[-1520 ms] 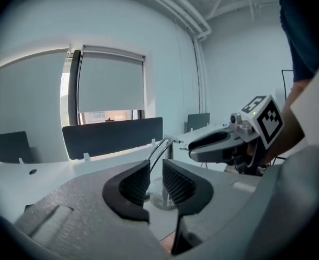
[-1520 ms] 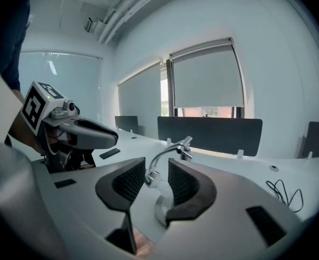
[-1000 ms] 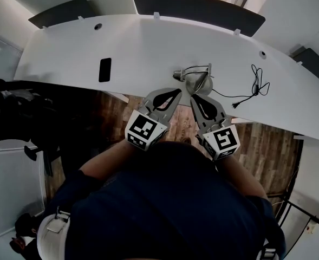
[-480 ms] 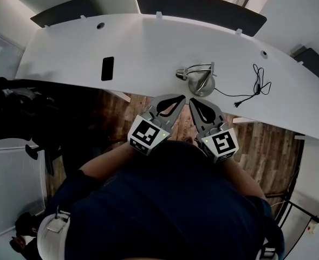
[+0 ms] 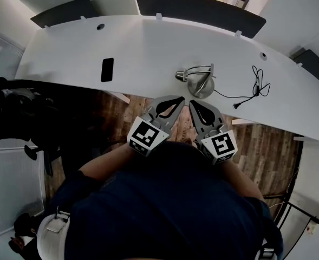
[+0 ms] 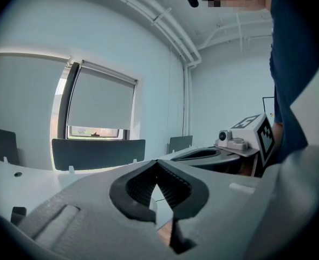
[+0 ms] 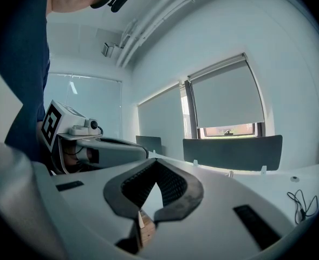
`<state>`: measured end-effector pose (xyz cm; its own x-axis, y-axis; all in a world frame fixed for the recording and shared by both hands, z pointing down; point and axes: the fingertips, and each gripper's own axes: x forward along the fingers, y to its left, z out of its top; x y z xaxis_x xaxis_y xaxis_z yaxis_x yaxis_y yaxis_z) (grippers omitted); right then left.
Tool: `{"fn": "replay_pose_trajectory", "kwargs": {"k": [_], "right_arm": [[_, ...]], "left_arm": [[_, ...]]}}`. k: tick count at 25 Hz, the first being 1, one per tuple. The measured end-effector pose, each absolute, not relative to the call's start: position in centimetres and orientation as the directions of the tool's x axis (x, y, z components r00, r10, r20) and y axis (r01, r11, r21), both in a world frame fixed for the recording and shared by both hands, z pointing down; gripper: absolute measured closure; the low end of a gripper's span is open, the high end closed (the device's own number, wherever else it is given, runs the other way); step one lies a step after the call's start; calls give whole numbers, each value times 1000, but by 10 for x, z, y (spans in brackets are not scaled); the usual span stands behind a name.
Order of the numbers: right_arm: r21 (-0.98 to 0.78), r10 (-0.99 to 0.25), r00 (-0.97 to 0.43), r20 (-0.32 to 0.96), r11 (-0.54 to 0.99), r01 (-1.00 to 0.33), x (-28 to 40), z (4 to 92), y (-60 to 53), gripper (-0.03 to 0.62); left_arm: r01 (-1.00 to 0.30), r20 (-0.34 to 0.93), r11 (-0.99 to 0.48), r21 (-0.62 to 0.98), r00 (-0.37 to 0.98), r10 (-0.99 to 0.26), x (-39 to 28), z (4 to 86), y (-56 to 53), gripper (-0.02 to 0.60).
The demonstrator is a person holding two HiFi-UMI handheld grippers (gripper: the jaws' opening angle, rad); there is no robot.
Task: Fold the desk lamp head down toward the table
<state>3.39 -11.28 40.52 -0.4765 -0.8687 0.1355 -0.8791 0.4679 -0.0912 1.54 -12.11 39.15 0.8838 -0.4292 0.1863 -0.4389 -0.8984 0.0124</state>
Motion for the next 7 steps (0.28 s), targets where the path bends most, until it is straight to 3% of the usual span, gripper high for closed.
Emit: {"fn": "replay_pose_trajectory", "kwargs": {"k": [7], "right_arm": [[-82, -874, -468, 135, 460, -884, 36, 406, -113, 585]], "left_arm": [[-435, 185, -900, 12, 886, -426, 15, 393, -119, 575]]}}
